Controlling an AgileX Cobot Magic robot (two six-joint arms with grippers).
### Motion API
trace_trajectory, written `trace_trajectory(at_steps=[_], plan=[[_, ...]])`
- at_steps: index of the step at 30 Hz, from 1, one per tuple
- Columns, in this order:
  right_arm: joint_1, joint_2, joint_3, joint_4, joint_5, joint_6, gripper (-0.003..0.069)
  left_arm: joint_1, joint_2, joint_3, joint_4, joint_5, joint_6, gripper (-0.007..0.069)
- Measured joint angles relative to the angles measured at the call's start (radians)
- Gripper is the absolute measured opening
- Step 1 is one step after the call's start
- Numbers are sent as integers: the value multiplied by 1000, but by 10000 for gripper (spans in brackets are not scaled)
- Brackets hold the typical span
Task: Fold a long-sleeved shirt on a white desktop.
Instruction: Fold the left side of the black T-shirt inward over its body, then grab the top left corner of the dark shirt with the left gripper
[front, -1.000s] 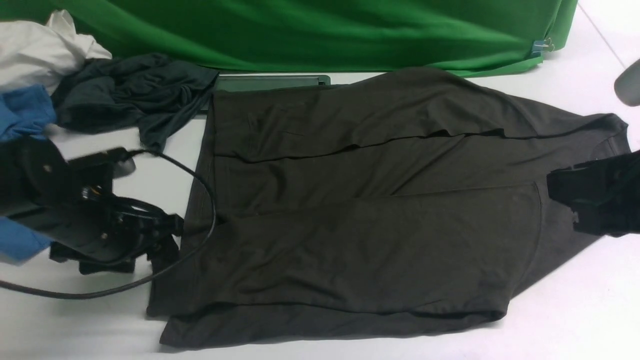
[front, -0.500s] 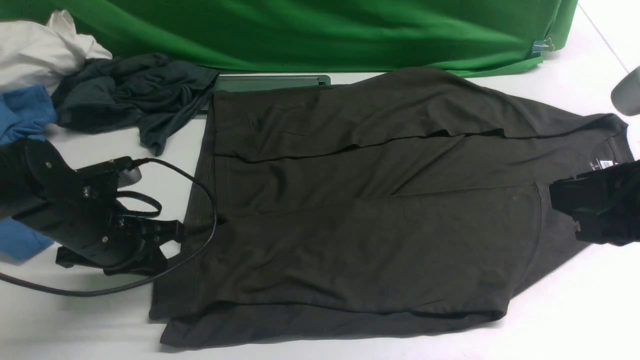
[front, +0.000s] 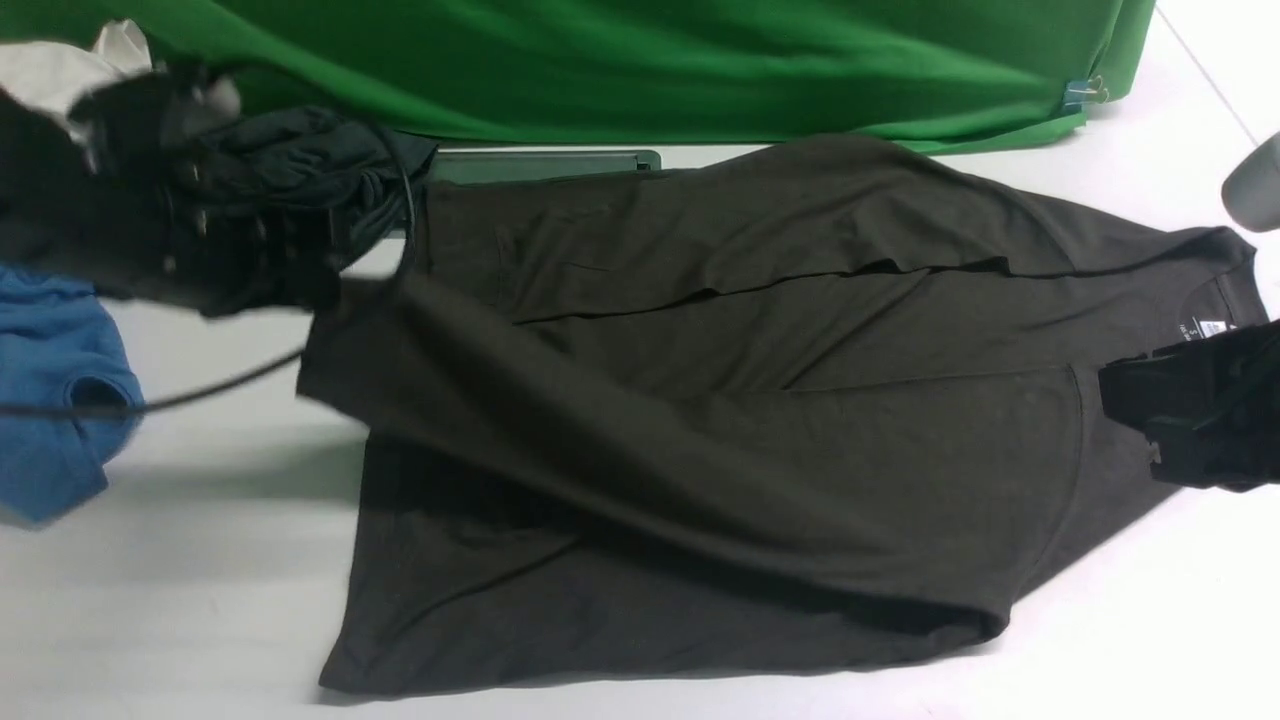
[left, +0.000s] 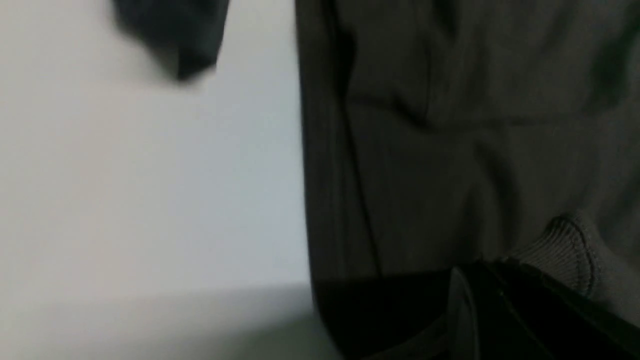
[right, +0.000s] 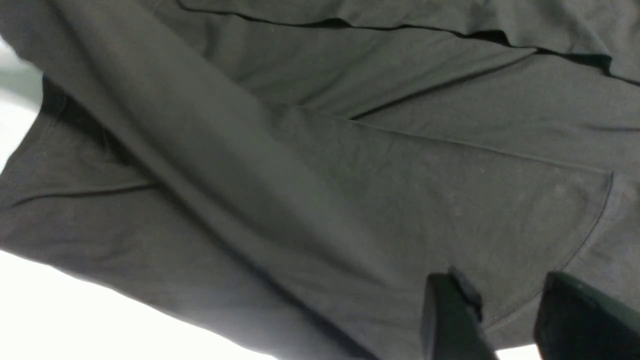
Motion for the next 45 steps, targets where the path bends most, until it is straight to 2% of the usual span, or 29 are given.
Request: trace_trajectory(at_steps=[7, 13, 16, 19, 21, 22, 23, 25, 29, 37, 42, 45], plan=[[0, 0, 0, 0, -30, 0, 240, 0, 124, -10, -5, -117, 4, 36], [0, 0, 0, -1, -175, -51, 240, 0, 310, -10, -13, -262, -2, 52], [0, 0, 0, -1, -231, -80, 240, 0, 333, -10, -10, -294, -10, 92], [0, 0, 0, -3, -258, -104, 240, 0, 326, -22, -7, -301, -15, 181], [0, 0, 0, -3, -261, -117, 240, 0, 316, -43, -6, -283, -17, 242], [0, 0, 0, -3, -258, -119, 240, 0, 310, -75, -12, -254, -17, 298], [0, 0, 0, -3, -257, -119, 240, 0, 307, -80, -17, -248, -17, 314], [0, 0, -2, -3, -231, -120, 240, 0, 305, -171, -57, -162, 26, 398], [0, 0, -25, -3, -182, -122, 240, 0, 367, -339, -116, -7, 63, 471], [0, 9, -136, -2, -79, -99, 240, -23, 598, -571, -105, 165, 16, 484], [0, 21, -162, -1, -47, -95, 240, -28, 672, -636, -49, 210, -77, 487], [0, 21, -162, -1, -40, -95, 240, -28, 687, -643, -34, 219, -94, 489]])
